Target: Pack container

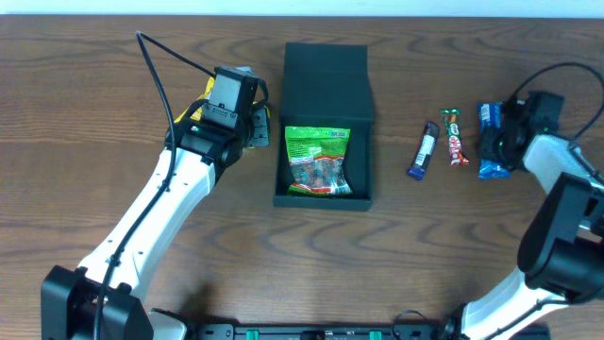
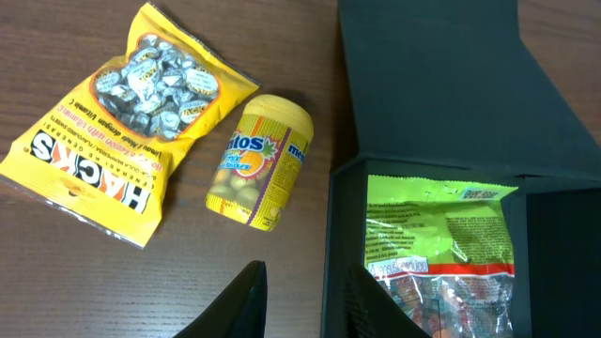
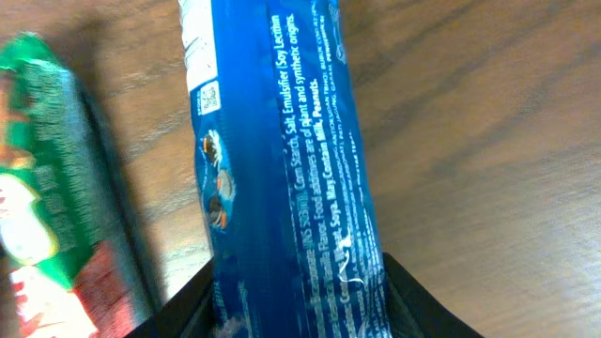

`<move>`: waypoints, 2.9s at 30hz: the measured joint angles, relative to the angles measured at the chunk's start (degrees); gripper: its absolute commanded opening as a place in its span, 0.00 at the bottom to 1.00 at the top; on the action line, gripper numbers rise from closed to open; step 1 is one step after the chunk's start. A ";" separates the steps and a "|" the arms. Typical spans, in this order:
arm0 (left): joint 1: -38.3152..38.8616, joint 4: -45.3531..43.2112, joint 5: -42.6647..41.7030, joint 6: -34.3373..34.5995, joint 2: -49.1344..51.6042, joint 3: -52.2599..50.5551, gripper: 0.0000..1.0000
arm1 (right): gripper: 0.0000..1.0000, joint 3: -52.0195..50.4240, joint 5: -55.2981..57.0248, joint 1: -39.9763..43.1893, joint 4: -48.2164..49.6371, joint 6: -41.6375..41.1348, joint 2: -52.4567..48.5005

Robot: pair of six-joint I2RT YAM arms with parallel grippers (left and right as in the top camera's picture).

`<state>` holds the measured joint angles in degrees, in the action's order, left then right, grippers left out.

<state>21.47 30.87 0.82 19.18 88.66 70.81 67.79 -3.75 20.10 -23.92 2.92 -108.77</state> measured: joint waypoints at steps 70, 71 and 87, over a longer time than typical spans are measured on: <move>0.00 3.26 -2.16 0.02 0.02 0.00 0.29 | 0.02 10.88 9.46 -45.46 -20.39 -34.07 -1.25; 0.00 3.23 -2.16 0.02 0.02 0.00 0.29 | 0.01 10.88 9.88 -45.46 -20.39 -34.07 -1.33; 0.00 3.23 -2.14 0.00 0.02 0.00 0.29 | 0.01 14.78 12.28 -26.99 -26.43 -18.53 18.14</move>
<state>21.47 34.11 -1.32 19.18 88.68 70.81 82.56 8.54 -6.90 -50.35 -15.62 -90.63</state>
